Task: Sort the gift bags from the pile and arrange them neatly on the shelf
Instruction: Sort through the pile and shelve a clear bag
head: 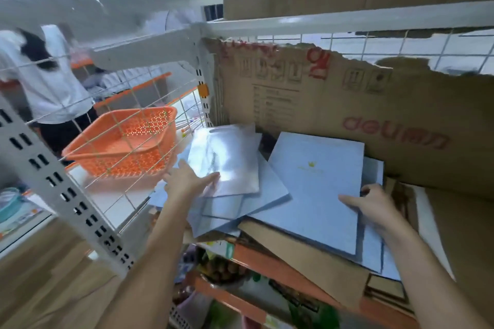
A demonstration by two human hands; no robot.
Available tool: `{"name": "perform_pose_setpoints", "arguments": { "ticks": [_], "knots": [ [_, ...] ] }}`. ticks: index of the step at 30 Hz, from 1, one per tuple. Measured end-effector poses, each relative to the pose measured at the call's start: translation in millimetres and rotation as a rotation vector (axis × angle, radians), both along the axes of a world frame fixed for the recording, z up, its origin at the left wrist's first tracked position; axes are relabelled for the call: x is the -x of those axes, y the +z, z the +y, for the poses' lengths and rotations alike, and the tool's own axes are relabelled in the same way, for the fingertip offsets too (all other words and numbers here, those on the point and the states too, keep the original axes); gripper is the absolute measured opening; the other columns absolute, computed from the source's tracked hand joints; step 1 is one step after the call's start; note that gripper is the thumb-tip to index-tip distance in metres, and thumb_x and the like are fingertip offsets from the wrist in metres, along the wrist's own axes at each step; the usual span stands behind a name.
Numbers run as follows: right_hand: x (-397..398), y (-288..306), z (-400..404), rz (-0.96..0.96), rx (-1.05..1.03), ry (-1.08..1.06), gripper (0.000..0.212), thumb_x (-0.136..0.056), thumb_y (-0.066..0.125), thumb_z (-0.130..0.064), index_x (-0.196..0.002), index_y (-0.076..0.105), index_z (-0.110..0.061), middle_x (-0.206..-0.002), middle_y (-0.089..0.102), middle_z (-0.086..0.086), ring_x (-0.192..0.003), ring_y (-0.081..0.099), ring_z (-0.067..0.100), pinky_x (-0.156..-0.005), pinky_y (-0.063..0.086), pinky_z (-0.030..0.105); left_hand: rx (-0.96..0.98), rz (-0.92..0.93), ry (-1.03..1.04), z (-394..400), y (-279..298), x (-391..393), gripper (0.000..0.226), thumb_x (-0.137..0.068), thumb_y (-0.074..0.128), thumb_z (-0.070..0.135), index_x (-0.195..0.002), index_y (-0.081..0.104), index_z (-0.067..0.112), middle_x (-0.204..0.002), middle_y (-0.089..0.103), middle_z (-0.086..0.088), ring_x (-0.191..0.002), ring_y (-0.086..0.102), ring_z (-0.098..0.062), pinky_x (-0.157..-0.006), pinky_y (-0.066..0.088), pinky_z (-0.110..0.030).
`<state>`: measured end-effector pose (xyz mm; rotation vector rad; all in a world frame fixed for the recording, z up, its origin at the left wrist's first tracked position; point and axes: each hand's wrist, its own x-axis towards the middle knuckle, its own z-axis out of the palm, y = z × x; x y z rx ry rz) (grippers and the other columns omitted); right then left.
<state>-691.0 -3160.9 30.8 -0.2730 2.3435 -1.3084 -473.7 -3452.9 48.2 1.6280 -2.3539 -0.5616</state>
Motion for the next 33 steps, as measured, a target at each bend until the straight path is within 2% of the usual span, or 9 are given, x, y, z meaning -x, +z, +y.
{"name": "perform_pose_setpoints", "arguments": {
  "ticks": [3,7,10,13,15,19,23,27,33],
  "knots": [
    [-4.5,16.6,0.0,-0.084,0.165,-0.026,0.031,-0.083,0.068,-0.007,-0.108,0.053,0.005,-0.103,0.061,0.015,-0.083,0.059,0.027,-0.061,0.046,0.03,-0.002,0.078,-0.045,-21.2,-1.6,1.0,0.102,-0.071,0.07,0.058,-0.142,0.028,-0.001,-0.14,0.043,-0.023,-0.128,0.04,-0.039,-0.102,0.037,-0.042],
    [-5.4,19.1,6.4,-0.083,0.302,-0.112,0.036,-0.086,0.063,-0.007,-0.117,0.051,0.006,-0.111,0.061,0.021,-0.086,0.06,0.032,-0.078,0.048,0.039,-0.081,0.289,-0.063,-26.8,0.2,1.3,0.055,-0.075,0.076,0.035,-0.112,0.055,0.0,-0.102,0.062,-0.019,-0.1,0.059,-0.034,-0.075,0.042,-0.037],
    [-5.4,20.7,14.5,-0.102,0.41,-0.184,0.04,-0.088,0.059,-0.006,-0.124,0.047,0.005,-0.12,0.058,0.021,-0.076,0.06,0.027,-0.08,0.049,0.042,-0.064,0.389,-0.078,-22.0,-0.9,-0.7,0.03,-0.079,0.073,0.029,-0.092,0.06,0.004,-0.095,0.062,-0.018,-0.098,0.06,-0.035,-0.076,0.043,-0.036],
    [-3.8,25.1,28.4,-0.14,0.494,-0.233,0.041,-0.091,0.054,-0.005,-0.128,0.042,0.007,-0.116,0.056,0.021,-0.056,0.067,0.02,-0.053,0.057,0.031,-0.065,0.609,-0.084,-13.9,1.4,-4.5,0.018,-0.08,0.071,0.026,-0.076,0.053,0.022,-0.104,0.056,-0.019,-0.087,0.058,-0.034,-0.071,0.049,-0.037],
    [-2.2,26.8,41.0,-0.147,0.517,-0.272,0.041,-0.091,0.054,-0.007,-0.129,0.042,0.006,-0.115,0.057,0.022,-0.05,0.067,0.015,-0.044,0.055,0.028,-0.181,0.774,-0.121,-0.5,7.5,-9.0,0.015,-0.086,0.065,0.018,-0.085,0.05,0.017,-0.09,0.054,-0.008,-0.074,0.053,-0.024,-0.057,0.04,-0.03],
    [-6.1,34.2,70.2,-0.114,0.56,-0.341,0.039,-0.093,0.051,-0.007,-0.129,0.041,0.003,-0.101,0.06,0.016,-0.058,0.066,0.021,-0.047,0.055,0.031,-0.49,1.069,-0.227,29.2,13.3,-16.5,0.025,-0.088,0.063,0.012,-0.105,0.046,0.018,-0.096,0.068,-0.007,-0.077,0.065,-0.02,-0.064,0.051,-0.034],
    [-13.5,33.2,112.7,-0.073,0.591,-0.384,0.038,-0.093,0.05,-0.01,-0.13,0.044,-0.002,-0.095,0.063,0.007,-0.071,0.065,0.023,-0.062,0.047,0.034,-0.632,1.096,-0.265,60.8,10.0,-7.1,0.032,-0.089,0.06,0.012,-0.118,0.048,0.021,-0.101,0.069,-0.004,-0.077,0.067,-0.015,-0.054,0.054,-0.027],
    [-22.4,25.7,166.5,-0.071,0.611,-0.443,0.033,-0.093,0.051,-0.014,-0.126,0.049,-0.009,-0.096,0.065,0.006,-0.084,0.063,0.028,-0.068,0.048,0.036,-0.718,1.054,-0.416,101.0,5.5,6.1,0.028,-0.088,0.06,0.012,-0.114,0.053,0.021,-0.093,0.074,0.002,-0.088,0.067,-0.023,-0.065,0.057,-0.027],
    [-46.7,21.4,256.9,-0.031,0.685,-0.439,0.04,-0.075,0.063,-0.023,-0.112,0.057,-0.01,-0.082,0.075,-0.001,-0.071,0.073,0.016,-0.049,0.056,0.027,-0.869,0.977,-0.614,182.0,5.4,27.3,0.026,-0.091,0.055,0.014,-0.116,0.053,0.022,-0.101,0.074,0.003,-0.081,0.071,-0.01,-0.066,0.056,-0.027]
  ]
}}
